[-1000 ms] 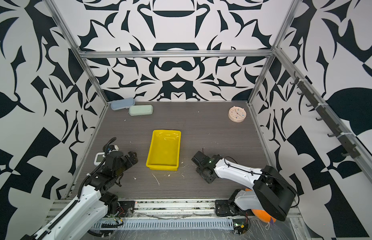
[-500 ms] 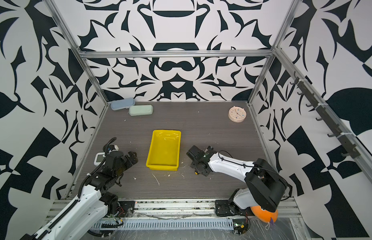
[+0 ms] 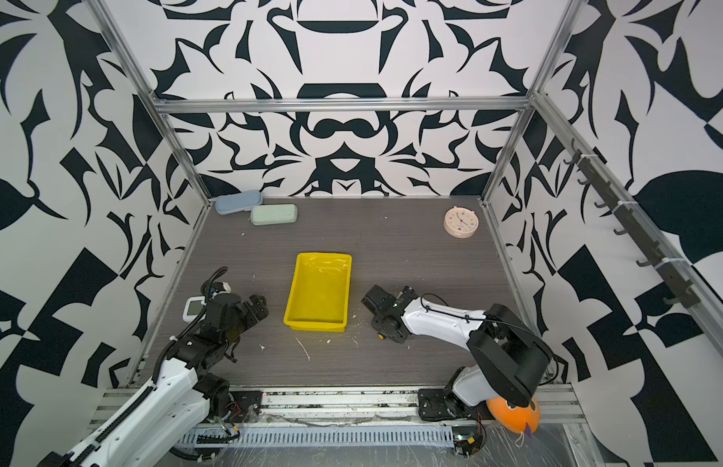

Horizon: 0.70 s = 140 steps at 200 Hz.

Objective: Put the screwdriver in the bin
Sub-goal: Pick up the screwdriver from the bottom-center of the table.

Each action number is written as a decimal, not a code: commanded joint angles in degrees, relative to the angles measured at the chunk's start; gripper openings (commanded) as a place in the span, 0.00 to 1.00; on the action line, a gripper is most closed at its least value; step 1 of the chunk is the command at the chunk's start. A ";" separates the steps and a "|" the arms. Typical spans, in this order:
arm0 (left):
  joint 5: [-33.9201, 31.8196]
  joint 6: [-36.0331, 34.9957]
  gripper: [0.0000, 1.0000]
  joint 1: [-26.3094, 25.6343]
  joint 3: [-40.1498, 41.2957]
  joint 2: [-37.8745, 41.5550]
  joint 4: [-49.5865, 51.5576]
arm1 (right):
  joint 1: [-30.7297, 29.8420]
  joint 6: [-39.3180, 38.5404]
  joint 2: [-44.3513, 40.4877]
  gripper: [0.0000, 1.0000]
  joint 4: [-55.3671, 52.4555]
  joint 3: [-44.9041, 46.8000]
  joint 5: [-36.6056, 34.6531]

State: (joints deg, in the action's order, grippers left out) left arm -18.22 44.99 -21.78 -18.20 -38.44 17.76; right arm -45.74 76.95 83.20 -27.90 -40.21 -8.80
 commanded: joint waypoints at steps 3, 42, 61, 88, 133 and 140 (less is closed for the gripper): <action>-0.86 0.64 0.99 -0.10 -0.75 0.32 -0.04 | -0.03 1.10 1.57 0.34 0.00 0.66 -0.03; -1.11 0.73 0.99 -0.10 -0.49 0.63 -0.51 | 0.02 0.90 -1.58 0.23 -3.92 -0.47 -1.74; -0.70 0.94 0.99 -0.10 -0.82 -0.04 -0.13 | -1.14 -2.40 -4.97 0.19 -9.85 -4.15 -9.74; 0.13 0.37 0.99 -0.08 -2.35 0.93 1.64 | -5.91 -9.48 -6.96 0.17 -17.16 -12.42 -22.61; 8.37 -2.19 0.99 -0.09 1.42 3.61 -4.74 | -10.97 -19.54 2.63 0.14 -13.71 -28.25 -23.16; 7.91 -2.07 0.99 -0.09 1.00 3.46 -3.63 | -11.42 -20.02 4.93 0.14 -11.91 -30.21 -21.39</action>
State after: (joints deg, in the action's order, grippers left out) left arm -12.99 43.46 -21.78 -17.82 -35.53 15.16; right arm -55.72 63.18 82.15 -42.04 -64.77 -29.08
